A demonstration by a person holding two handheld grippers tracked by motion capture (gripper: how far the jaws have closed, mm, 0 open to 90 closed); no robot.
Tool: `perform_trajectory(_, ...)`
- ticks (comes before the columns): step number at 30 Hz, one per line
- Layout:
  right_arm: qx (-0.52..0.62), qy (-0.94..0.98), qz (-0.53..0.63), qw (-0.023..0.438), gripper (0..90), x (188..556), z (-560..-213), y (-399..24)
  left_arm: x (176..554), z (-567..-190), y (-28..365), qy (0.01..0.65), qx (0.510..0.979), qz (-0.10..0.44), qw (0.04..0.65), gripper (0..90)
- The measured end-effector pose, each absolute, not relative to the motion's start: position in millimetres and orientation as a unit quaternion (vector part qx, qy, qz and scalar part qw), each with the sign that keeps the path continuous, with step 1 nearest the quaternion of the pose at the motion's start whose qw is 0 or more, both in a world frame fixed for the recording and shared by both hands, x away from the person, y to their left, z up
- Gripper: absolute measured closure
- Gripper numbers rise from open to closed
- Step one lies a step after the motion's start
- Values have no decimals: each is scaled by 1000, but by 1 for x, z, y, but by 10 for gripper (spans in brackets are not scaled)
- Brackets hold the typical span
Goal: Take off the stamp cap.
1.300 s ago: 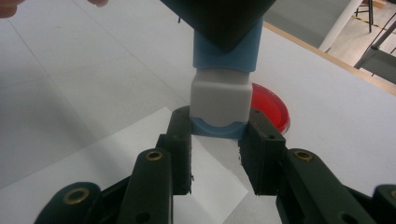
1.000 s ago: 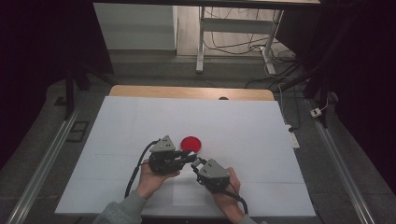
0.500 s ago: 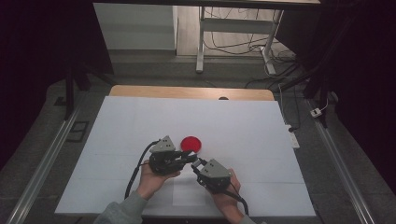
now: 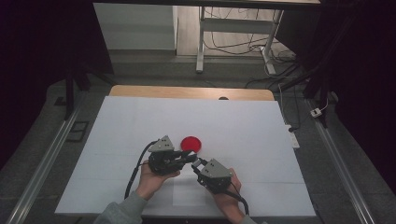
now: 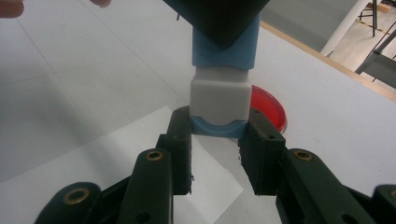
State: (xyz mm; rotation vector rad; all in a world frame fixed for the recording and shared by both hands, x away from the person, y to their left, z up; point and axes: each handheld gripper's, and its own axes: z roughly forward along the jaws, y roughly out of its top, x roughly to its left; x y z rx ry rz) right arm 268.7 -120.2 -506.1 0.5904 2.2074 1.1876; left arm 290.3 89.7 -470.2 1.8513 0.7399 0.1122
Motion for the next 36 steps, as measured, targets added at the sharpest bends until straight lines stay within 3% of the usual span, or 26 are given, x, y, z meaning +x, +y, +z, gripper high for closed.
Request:
perform_trajectory(14,196,837,423,286,653,272,-502,-123,290,-471,89,316,774,48,547,758)
perform_trajectory(19,226,822,448,269,654,272,-504,-124,290,-470,90,317,769,48,553,759)
perform_trajectory(21,234,830,431,265,655,272,-509,-124,289,-462,103,330,753,86,563,762)
perform_trajectory(25,231,832,426,271,655,272,-512,-129,292,-459,116,335,744,71,574,762)
perform_trajectory(36,238,828,436,261,653,276,-510,-135,293,-462,108,326,757,52,564,761)
